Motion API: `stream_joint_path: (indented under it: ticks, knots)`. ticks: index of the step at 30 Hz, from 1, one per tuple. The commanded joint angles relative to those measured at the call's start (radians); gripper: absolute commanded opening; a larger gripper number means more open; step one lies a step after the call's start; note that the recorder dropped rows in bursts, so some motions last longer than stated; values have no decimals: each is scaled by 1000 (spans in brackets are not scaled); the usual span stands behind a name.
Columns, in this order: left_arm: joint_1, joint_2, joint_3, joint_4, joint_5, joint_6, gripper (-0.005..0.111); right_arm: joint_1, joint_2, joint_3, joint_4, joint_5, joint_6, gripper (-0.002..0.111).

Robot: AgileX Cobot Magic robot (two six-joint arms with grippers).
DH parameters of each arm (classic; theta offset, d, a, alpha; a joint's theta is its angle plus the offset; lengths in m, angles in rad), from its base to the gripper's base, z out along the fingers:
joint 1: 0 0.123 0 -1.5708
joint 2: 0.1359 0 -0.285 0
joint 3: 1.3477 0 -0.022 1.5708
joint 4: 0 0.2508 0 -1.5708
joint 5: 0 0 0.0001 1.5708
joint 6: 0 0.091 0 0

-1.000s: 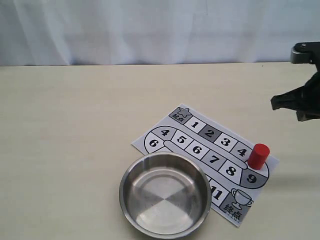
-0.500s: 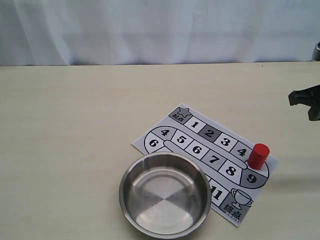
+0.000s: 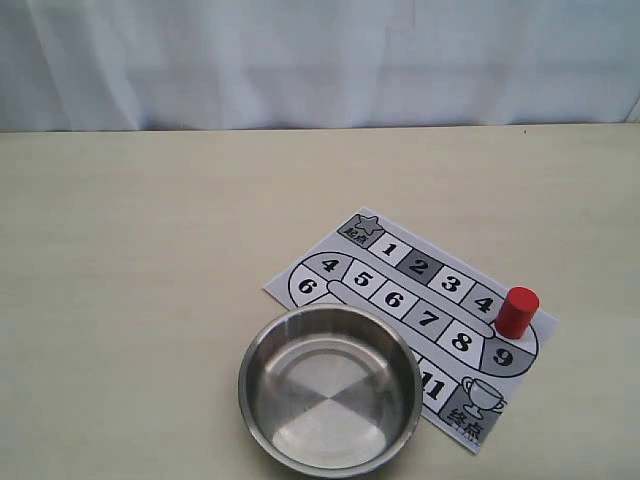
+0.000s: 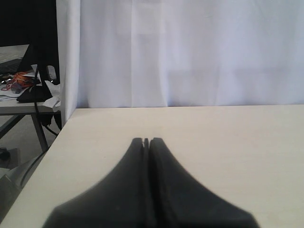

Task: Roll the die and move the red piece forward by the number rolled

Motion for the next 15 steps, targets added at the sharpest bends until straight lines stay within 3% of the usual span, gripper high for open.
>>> stream_joint_path:
  ticks: [1,15]
  knots:
    - [0,-1,-5,-1,-11,-2,0,-3,-195,-9,18,-6,-7,4]
    - [0,-1,-5,-1,-10,-2,0,-3,-783,-9,18,249,-7,4]
